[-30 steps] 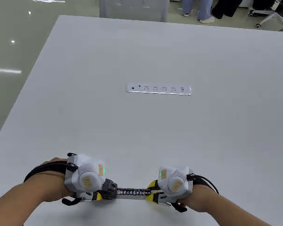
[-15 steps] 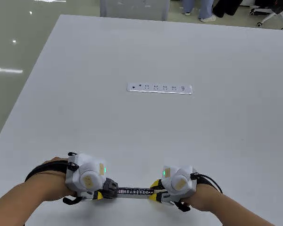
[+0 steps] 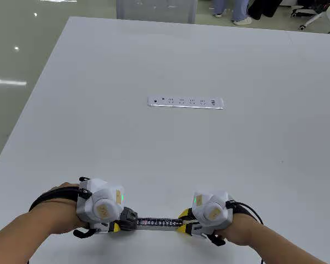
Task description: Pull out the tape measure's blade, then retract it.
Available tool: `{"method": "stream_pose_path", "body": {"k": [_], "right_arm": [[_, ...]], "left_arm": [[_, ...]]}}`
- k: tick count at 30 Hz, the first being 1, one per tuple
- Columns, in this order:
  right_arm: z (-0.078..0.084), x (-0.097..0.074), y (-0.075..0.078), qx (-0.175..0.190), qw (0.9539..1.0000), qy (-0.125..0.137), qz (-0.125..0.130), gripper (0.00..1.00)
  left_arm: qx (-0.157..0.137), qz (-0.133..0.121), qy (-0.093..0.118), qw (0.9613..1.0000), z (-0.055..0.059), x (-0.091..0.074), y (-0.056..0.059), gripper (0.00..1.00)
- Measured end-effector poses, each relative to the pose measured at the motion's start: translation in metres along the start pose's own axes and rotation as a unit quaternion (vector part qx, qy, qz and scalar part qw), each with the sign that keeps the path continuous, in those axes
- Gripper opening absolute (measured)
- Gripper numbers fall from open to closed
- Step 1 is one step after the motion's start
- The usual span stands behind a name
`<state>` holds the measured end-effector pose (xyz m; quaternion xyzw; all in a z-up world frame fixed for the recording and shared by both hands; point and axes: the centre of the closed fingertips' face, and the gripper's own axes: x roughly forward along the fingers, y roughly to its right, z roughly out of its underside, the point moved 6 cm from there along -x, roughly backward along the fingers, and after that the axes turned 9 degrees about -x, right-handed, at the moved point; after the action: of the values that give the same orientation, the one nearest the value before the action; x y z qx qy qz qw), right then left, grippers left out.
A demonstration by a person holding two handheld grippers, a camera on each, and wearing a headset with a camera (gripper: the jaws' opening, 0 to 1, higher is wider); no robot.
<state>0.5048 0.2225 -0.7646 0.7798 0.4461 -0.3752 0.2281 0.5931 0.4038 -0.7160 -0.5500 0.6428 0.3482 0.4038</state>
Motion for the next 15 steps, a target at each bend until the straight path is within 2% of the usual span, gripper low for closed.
{"method": "stream_pose_path", "body": {"k": [15], "right_arm": [[0.0070,-0.0063,-0.0001,0.004,1.0000,-0.004,0.003,0.13]], "left_arm": [[0.000,0.002,0.001,1.0000,-0.0006,0.0002,0.0003,0.30]]}}
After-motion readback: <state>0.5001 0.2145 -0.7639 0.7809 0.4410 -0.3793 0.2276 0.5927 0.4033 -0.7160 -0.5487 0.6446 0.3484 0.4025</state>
